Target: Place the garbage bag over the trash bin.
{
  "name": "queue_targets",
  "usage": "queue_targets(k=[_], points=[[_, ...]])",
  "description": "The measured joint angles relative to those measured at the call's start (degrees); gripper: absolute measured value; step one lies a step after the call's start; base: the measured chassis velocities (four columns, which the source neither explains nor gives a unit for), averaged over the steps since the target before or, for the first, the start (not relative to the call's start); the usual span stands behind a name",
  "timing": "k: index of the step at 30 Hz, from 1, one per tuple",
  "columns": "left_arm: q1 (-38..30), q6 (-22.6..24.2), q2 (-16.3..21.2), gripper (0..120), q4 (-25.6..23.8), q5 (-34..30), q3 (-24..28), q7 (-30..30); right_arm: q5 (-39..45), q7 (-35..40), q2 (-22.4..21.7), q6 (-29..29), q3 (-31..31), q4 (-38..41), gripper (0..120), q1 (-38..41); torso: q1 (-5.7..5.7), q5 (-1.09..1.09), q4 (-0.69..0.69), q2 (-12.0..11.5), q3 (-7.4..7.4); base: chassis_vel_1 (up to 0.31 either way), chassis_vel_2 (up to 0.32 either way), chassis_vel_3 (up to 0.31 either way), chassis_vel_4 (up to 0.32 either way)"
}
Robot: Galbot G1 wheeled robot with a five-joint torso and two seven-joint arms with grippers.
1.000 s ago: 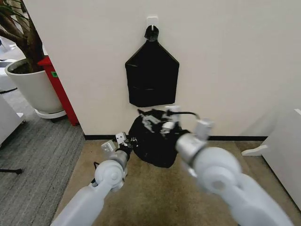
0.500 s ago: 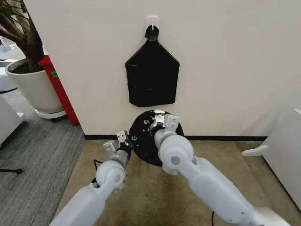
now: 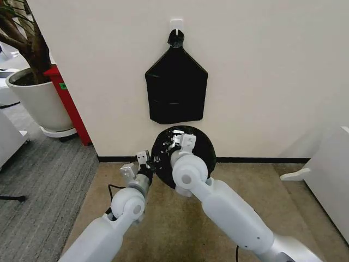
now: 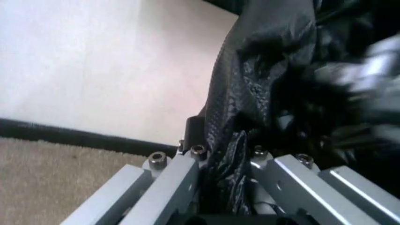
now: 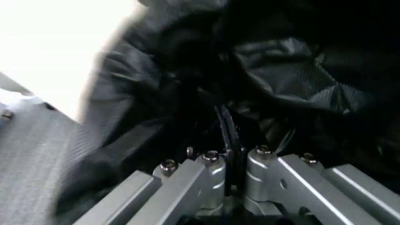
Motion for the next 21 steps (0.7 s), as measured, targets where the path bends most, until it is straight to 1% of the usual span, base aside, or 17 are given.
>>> queue_targets(k=[6, 11, 17, 21], points=[[0.86, -0.64, 0.19, 2, -1.29, 2.52, -0.46, 1.54, -0.55, 1.00, 1.83, -0.03, 0.47, -6.37, 0, 1.31, 0.00, 0.01, 0.00, 0.00, 0.00, 0.000, 0.000, 0.000, 0.000], [1.38, -1.01, 0.22, 2, -1.78, 3.48, -0.64, 2.11, -0.65, 3.21, 2.39, 0.01, 0.42, -9.19, 0, 1.63, 0.00, 0.01, 0.00, 0.00, 0.00, 0.000, 0.000, 0.000, 0.000], [1.41, -1.33, -0.15, 2, -1.55, 3.66, -0.97, 2.29, 1.19, 6.04, 0.08, 0.39, -1.28, -3.61, 0, 1.87, 0.00, 0.01, -0.02, 0.00, 0.00, 0.000, 0.000, 0.000, 0.000], [1.37, -1.38, -0.40, 2, -1.40, 3.78, -0.90, 2.37, 1.87, 6.37, 0.47, 0.50, -1.84, -2.51, 0, 2.64, 0.00, 0.01, 0.00, 0.01, 0.00, 0.000, 0.000, 0.000, 0.000]])
